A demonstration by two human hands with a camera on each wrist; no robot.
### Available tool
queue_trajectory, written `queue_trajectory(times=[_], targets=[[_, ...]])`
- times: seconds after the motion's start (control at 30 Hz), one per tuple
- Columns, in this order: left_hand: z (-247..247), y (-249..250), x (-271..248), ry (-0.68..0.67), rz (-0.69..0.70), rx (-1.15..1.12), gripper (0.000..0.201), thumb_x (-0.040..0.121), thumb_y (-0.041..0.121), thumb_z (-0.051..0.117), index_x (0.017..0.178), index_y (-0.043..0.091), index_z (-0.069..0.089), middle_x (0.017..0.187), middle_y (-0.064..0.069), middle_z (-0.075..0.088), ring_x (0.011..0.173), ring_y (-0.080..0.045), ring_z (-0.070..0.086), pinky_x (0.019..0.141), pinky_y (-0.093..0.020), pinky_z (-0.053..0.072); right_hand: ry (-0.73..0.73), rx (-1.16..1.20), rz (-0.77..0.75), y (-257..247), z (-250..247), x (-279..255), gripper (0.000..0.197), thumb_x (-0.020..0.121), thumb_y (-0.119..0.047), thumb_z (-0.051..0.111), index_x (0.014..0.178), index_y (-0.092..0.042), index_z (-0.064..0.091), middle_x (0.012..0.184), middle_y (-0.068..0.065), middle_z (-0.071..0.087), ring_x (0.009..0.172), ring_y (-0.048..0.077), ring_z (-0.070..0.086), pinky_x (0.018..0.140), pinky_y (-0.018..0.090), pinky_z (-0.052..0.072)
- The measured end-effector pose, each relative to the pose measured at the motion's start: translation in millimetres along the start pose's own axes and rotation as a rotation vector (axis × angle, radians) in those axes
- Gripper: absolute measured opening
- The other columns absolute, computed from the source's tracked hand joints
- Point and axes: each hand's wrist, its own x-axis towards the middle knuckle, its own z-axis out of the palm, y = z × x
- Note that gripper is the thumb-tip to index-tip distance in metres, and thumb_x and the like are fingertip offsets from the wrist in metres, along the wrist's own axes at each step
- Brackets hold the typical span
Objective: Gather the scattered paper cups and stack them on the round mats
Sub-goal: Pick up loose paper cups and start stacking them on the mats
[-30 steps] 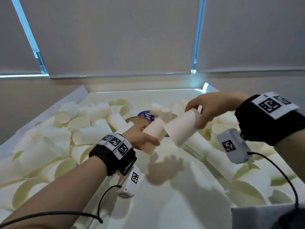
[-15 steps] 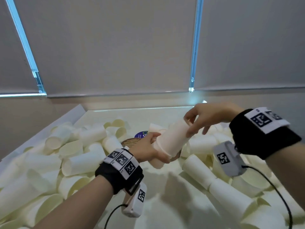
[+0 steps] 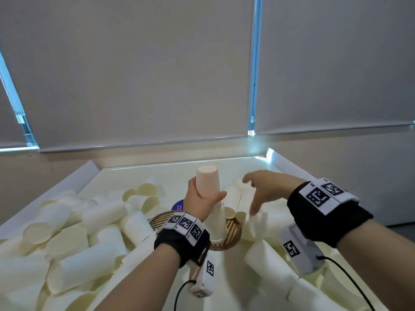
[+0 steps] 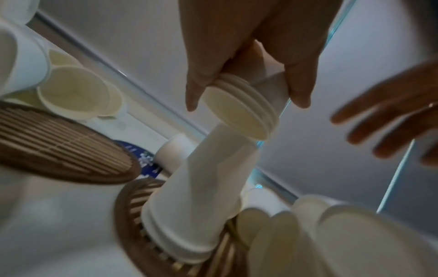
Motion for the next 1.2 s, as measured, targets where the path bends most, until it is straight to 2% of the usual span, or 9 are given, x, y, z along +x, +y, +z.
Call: queue_trajectory(times=[0.2,0.4,0.53,0.7,0.8,0.87,0.97,1.07,1.2], targets=[[20.3,-39.1,-0.7,-0.131,-0.118,0.246,0.08,0.071,0.027,0.079,0.135,0.018,0.032,0.112,0.002,0.049,0.103,-0.02,0.05,0.089,-0.032,0.042,-0.144,-0.125,0.113,30.0,28.6,8.9,0.079,0.068,-0.01,0.081,0.138,-0.015,0.043,0.138,0.004,0.046,0.123,0.025,0.049,0.097,0.033,0.046],[25.6,-56.2,5.1,-0.197,-0.191,0.537,0.054,0.083,0.031,0.064,0.125,0.012,0.036,0.108,-0.004,0.052,0.093,-0.022,0.049,0.087,-0.032,0.04,-0.19,-0.208,0.08,32.0,47.9,17.7,0.071,0.069,-0.006,0.079,0.132,-0.013,0.049,0.131,0.008,0.052,0.115,0.027,0.054,0.095,0.035,0.049],[19.5,-56.3,2.6,-0.209,-0.216,0.618,0.055,0.084,0.026,0.063,0.13,0.012,0.037,0.122,-0.009,0.057,0.11,-0.027,0.057,0.094,-0.034,0.044,-0.181,-0.254,0.052,27.5,54.1,17.6,0.057,0.067,-0.013,0.077,0.12,-0.014,0.055,0.12,0.006,0.058,0.107,0.025,0.058,0.088,0.035,0.051],[6.0,-20.4,-6.2,-0.014,-0.133,0.241,0.051,0.087,0.037,0.062,0.128,0.011,0.046,0.126,-0.005,0.057,0.11,-0.019,0.056,0.088,-0.024,0.042,0.03,-0.099,0.007,14.8,35.1,13.2,0.06,0.065,-0.032,0.078,0.12,-0.021,0.057,0.11,0.0,0.058,0.097,0.021,0.056,0.076,0.029,0.047],[7.6,6.8,-19.7,-0.133,-0.178,-0.117,0.051,0.084,0.054,0.058,0.117,0.017,0.052,0.116,-0.004,0.062,0.101,-0.017,0.062,0.085,-0.036,0.054,0.106,-0.004,-0.069,-0.8,27.7,7.0,0.065,0.067,-0.032,0.078,0.126,-0.02,0.054,0.119,0.001,0.059,0.107,0.02,0.055,0.078,0.026,0.042],[10.3,17.1,-30.0,-0.283,-0.262,-0.184,0.051,0.083,0.051,0.062,0.118,0.016,0.05,0.113,-0.007,0.062,0.099,-0.021,0.064,0.081,-0.038,0.056,0.122,0.112,-0.12,-12.5,29.0,2.6,0.06,0.069,-0.028,0.077,0.125,-0.017,0.056,0.119,0.002,0.06,0.105,0.02,0.056,0.078,0.026,0.045],[9.1,13.5,-38.9,-0.292,-0.302,-0.172,0.056,0.078,0.033,0.072,0.125,0.016,0.046,0.114,-0.009,0.061,0.096,-0.024,0.064,0.072,-0.037,0.058,0.112,0.23,-0.149,-21.3,37.7,-2.2,0.068,0.068,-0.024,0.08,0.129,-0.018,0.052,0.122,0.003,0.058,0.097,0.016,0.052,0.075,0.026,0.044],[-3.4,0.5,-38.8,-0.159,-0.335,-0.196,0.052,0.075,0.032,0.076,0.118,0.013,0.052,0.109,-0.009,0.063,0.085,-0.021,0.065,0.053,-0.031,0.055,0.053,0.182,-0.055,-14.1,45.0,-8.2,0.099,0.058,-0.031,0.088,0.141,-0.021,0.034,0.131,0.001,0.048,0.112,0.018,0.048,0.09,0.029,0.044],[-30.3,-19.0,-35.6,0.005,-0.401,-0.219,0.035,0.079,0.036,0.071,0.099,0.012,0.057,0.082,-0.009,0.061,0.054,-0.018,0.051,0.04,-0.017,0.037,-0.139,-0.095,0.002,-2.5,59.9,-13.8,0.078,0.061,-0.024,0.087,0.13,-0.01,0.051,0.128,0.005,0.056,0.115,0.023,0.053,0.096,0.034,0.047]])
